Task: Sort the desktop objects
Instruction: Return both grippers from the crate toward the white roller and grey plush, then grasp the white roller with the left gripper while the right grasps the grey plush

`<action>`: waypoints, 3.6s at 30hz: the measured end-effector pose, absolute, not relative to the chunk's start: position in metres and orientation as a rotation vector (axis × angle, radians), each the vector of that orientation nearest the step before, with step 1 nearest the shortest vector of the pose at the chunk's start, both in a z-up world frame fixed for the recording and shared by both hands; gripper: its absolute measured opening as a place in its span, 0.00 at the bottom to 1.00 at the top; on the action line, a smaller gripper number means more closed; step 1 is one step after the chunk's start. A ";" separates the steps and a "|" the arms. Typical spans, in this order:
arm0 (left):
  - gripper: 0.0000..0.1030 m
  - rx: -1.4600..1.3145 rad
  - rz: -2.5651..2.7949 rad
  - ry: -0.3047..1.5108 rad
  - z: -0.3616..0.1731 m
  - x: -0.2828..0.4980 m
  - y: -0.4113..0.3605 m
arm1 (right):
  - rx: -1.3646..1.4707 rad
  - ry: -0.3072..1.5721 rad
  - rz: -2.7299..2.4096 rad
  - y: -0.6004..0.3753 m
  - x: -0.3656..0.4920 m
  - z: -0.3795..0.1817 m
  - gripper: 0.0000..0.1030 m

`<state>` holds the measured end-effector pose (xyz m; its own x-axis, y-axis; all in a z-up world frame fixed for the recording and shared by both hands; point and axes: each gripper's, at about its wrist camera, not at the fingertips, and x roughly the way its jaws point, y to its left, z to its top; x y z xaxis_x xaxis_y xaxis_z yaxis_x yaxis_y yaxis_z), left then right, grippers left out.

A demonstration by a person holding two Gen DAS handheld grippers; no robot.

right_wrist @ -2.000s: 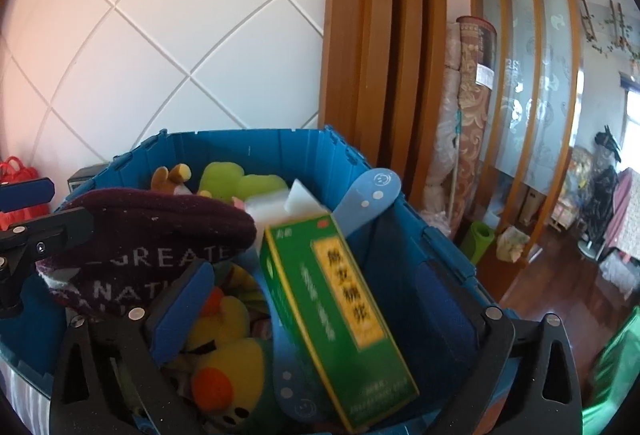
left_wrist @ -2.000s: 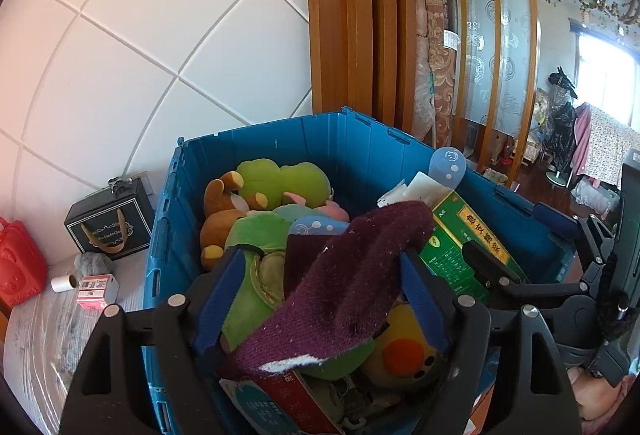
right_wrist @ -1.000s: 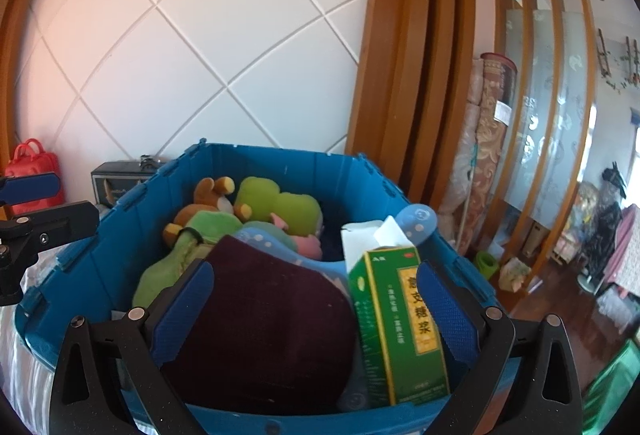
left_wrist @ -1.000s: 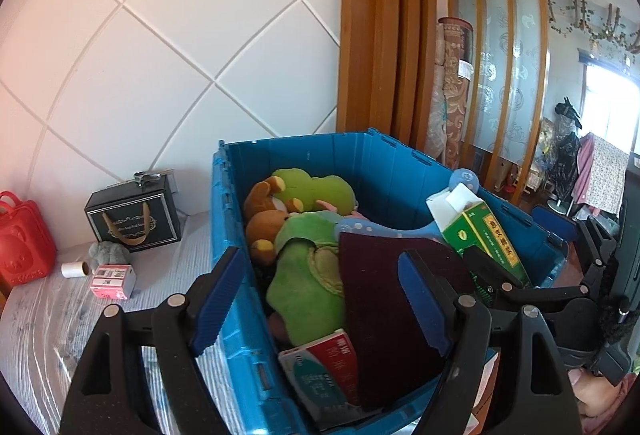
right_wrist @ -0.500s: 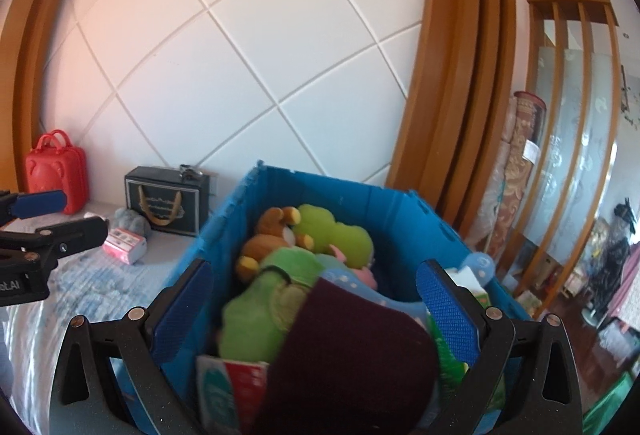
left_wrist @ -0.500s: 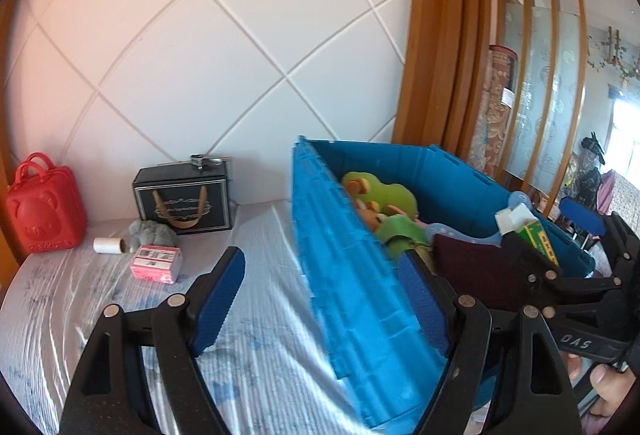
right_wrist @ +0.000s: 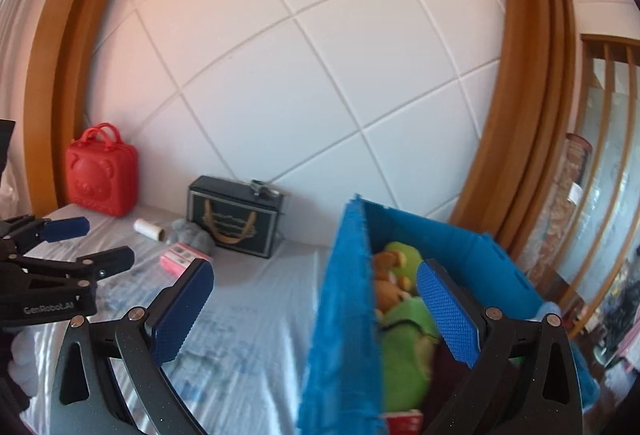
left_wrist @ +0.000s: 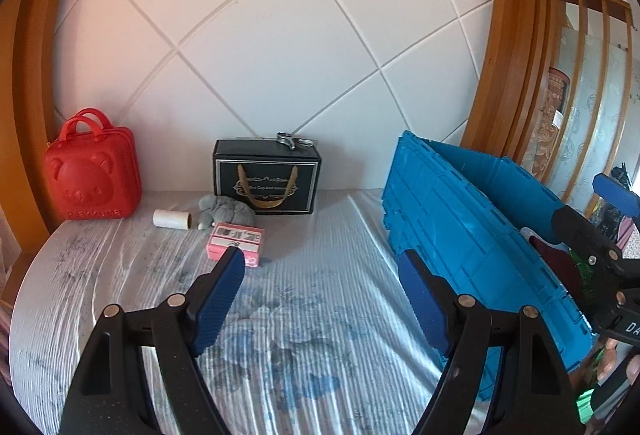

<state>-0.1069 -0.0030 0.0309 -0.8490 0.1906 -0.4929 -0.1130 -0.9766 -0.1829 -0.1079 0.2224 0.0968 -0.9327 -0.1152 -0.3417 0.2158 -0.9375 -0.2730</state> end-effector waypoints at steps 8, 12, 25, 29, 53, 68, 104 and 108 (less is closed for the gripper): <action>0.77 -0.935 2.936 -0.306 -0.008 -0.145 -0.082 | 0.597 0.465 -2.784 0.149 -0.151 0.070 1.00; 0.77 -1.058 2.972 -0.309 -0.040 -0.176 -0.117 | 0.695 0.456 -2.745 0.129 -0.186 0.048 1.00; 0.77 -1.445 2.998 -0.429 -0.146 -0.309 -0.223 | 1.095 0.279 -2.590 0.069 -0.360 -0.070 1.00; 0.77 -1.490 2.987 -0.408 -0.167 -0.368 -0.234 | 1.137 0.288 -2.542 0.049 -0.413 -0.102 1.00; 0.79 -1.726 2.941 -0.070 -0.273 -0.480 -0.259 | 1.332 0.342 -2.246 -0.075 -0.583 -0.233 1.00; 0.78 -1.645 2.995 -0.225 -0.216 -0.419 -0.298 | 1.347 0.322 -2.187 -0.080 -0.562 -0.236 1.00; 0.44 -1.580 3.008 -0.134 -0.221 -0.439 -0.265 | 1.227 0.403 -2.272 -0.073 -0.574 -0.203 0.44; 0.44 -1.601 2.959 -0.156 -0.232 -0.426 -0.246 | 1.252 0.418 -2.221 -0.066 -0.571 -0.198 0.57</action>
